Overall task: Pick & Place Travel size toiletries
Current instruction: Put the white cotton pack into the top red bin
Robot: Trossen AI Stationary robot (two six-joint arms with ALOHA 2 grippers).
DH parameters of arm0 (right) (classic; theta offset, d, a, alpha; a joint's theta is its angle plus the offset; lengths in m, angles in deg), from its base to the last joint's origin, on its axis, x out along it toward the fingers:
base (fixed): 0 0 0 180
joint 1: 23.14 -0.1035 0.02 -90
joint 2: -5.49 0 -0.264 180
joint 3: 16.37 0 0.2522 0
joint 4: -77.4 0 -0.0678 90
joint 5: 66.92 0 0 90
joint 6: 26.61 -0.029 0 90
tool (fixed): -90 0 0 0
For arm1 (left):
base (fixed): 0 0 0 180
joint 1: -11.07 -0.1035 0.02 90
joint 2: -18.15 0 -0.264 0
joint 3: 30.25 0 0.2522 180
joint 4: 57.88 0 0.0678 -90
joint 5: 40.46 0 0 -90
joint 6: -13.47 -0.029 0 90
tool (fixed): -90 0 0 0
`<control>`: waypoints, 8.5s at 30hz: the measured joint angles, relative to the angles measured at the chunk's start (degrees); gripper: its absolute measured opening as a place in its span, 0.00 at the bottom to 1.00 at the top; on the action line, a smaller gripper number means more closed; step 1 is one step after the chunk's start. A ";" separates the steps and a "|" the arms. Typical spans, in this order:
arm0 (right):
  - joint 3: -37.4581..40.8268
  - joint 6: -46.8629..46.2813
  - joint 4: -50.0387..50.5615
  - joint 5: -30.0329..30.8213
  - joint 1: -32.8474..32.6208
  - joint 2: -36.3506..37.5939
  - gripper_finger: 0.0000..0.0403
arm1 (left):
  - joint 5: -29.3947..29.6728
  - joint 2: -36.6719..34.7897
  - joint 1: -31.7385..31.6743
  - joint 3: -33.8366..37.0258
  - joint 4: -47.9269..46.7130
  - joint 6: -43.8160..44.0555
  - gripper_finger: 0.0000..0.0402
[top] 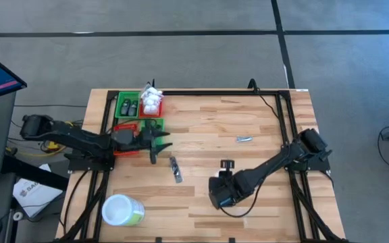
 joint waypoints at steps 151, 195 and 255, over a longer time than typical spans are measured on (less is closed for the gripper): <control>11.04 -9.65 -9.22 2.40 -7.28 -5.42 0.41 | -3.10 61.84 5.10 -44.12 2.96 -0.01 0.50; 13.65 -6.09 -12.36 8.99 -4.08 -6.07 0.21 | -9.20 68.80 4.99 -44.32 7.68 5.94 0.26; -2.93 0.00 9.70 14.72 -0.38 1.65 0.00 | -6.43 45.90 9.41 -43.97 -12.54 -10.59 0.48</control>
